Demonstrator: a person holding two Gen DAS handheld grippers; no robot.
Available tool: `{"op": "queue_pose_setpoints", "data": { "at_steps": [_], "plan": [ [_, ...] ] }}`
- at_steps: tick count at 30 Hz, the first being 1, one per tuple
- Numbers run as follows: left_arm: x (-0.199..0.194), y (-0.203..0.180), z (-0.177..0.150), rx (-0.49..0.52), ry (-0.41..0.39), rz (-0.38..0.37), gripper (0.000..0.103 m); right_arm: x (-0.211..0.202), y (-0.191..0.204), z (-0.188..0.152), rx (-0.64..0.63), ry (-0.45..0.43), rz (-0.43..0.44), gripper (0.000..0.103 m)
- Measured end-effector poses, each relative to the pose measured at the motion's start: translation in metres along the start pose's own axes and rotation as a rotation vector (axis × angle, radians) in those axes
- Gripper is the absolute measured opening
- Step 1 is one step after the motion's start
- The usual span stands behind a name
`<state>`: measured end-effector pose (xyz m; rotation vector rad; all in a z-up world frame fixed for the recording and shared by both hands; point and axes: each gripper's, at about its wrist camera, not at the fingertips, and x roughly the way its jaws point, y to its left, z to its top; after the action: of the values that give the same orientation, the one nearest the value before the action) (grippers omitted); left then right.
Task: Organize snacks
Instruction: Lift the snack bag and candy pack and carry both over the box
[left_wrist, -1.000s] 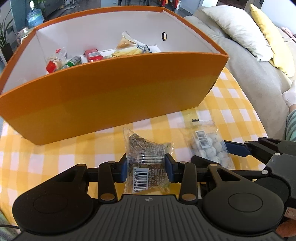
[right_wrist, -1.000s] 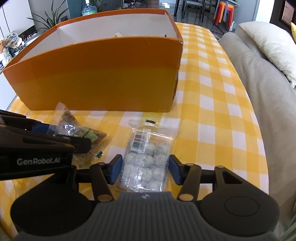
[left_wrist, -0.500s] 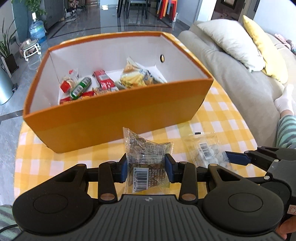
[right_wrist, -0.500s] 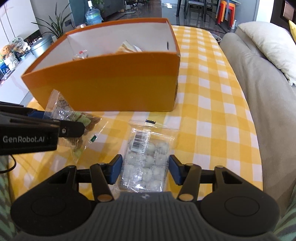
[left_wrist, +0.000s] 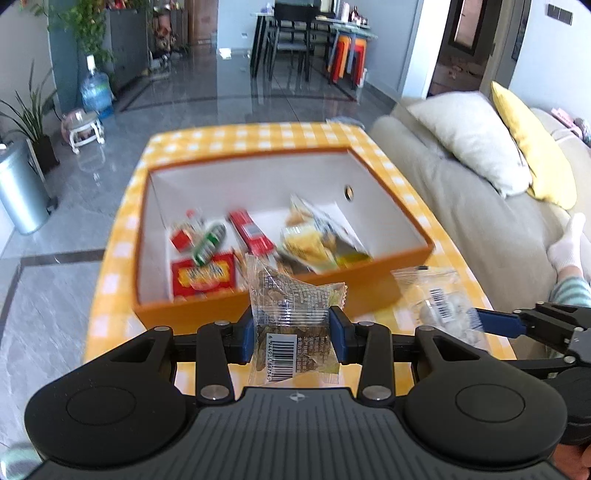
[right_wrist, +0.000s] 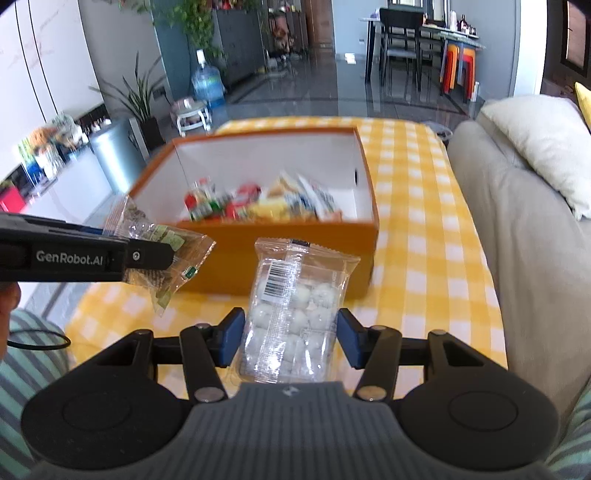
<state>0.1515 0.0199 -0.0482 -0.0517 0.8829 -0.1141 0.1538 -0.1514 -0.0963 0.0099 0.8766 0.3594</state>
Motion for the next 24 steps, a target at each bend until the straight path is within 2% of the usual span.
{"op": "queue_pose_setpoints", "data": {
  "at_steps": [12,19,24],
  "plan": [
    [-0.005,0.025,0.046,0.027,-0.083,0.085,0.044,-0.003,0.016,0.062,-0.063,-0.113,0.028,0.052],
    [0.006,0.036,0.069,0.059,-0.092,0.120,0.044,0.015,0.028,0.104,-0.125,-0.152,0.023,0.052],
    [0.026,0.040,0.079,0.090,-0.069,0.148,0.044,0.035,0.036,0.131,-0.159,-0.151,0.018,0.052]
  ]
}}
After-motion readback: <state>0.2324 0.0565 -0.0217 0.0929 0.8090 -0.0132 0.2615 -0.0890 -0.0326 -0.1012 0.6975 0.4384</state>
